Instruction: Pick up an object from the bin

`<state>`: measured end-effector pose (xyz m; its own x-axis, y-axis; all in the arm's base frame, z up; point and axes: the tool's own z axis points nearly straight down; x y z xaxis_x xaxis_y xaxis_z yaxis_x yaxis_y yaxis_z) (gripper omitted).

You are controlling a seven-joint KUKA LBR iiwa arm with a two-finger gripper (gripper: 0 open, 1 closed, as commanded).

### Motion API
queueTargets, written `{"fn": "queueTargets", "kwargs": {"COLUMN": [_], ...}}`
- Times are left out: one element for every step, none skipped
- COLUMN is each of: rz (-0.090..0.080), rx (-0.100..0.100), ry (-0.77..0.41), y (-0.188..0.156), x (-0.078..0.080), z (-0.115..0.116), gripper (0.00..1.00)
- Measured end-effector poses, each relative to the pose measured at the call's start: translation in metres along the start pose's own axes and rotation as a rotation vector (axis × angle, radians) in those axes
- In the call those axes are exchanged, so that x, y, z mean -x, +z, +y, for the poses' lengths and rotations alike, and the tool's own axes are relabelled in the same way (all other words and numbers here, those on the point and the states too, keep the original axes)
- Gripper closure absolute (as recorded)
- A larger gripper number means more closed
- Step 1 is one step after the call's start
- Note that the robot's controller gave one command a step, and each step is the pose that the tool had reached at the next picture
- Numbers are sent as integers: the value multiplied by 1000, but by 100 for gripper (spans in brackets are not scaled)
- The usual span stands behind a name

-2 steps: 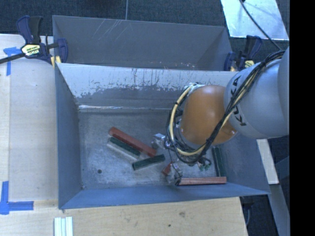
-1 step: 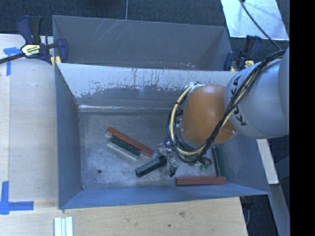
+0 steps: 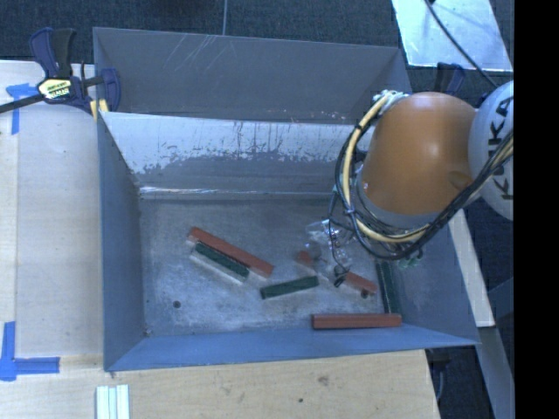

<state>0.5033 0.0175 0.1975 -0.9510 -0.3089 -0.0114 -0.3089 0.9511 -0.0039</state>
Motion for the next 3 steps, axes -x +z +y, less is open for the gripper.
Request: {"fn": "queueTargets", "kwargs": {"rz": [8, 15, 12], "rx": [3, 4, 2], "ry": [1, 165, 278], "y": [5, 112, 128], "x": [-2, 12, -2], "z": [1, 5, 4], "gripper": [0, 0, 0]}}
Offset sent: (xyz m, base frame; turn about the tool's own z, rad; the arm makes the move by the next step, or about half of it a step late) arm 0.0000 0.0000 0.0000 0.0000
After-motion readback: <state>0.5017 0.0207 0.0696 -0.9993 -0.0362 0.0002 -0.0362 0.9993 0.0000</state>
